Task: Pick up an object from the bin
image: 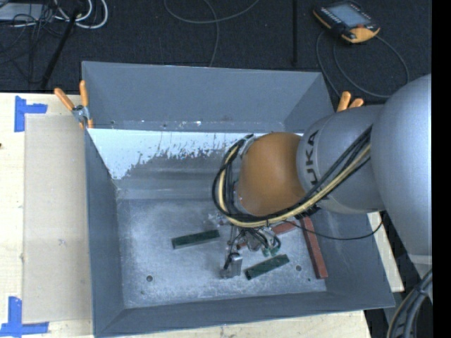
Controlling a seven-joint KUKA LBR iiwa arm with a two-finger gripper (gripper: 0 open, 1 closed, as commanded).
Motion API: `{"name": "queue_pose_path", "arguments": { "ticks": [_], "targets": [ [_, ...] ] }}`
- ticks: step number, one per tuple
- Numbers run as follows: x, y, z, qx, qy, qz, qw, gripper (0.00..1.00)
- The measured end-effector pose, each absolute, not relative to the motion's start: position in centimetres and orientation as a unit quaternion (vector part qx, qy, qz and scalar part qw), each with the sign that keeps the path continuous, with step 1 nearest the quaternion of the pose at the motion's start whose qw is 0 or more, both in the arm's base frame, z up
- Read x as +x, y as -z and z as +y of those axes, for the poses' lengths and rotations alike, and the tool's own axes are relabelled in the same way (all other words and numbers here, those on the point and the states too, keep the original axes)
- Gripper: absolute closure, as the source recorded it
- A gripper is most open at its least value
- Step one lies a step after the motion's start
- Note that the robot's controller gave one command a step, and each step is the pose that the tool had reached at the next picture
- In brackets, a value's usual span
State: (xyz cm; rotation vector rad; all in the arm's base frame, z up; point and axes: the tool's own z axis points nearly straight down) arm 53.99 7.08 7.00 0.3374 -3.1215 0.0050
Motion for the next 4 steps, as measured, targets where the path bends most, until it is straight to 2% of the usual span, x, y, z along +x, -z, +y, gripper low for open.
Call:
{"name": "queue_pose_path", "arguments": {
  "ticks": [1, 2, 3, 4],
  "targets": [
    [53.6, -7.2, 11.5, 0.134, 0.001, -0.991, 0.001, 0.00],
    [53.8, -7.5, 14.8, 0.156, 0.000, -0.988, 0.000, 1.00],
    [53.8, -7.5, 14.8, 0.156, 0.000, -0.988, 0.000, 1.00],
    [51.3, -20.2, 11.1, 0.125, 0.000, -0.992, 0.000, 1.00]
  ]
}}
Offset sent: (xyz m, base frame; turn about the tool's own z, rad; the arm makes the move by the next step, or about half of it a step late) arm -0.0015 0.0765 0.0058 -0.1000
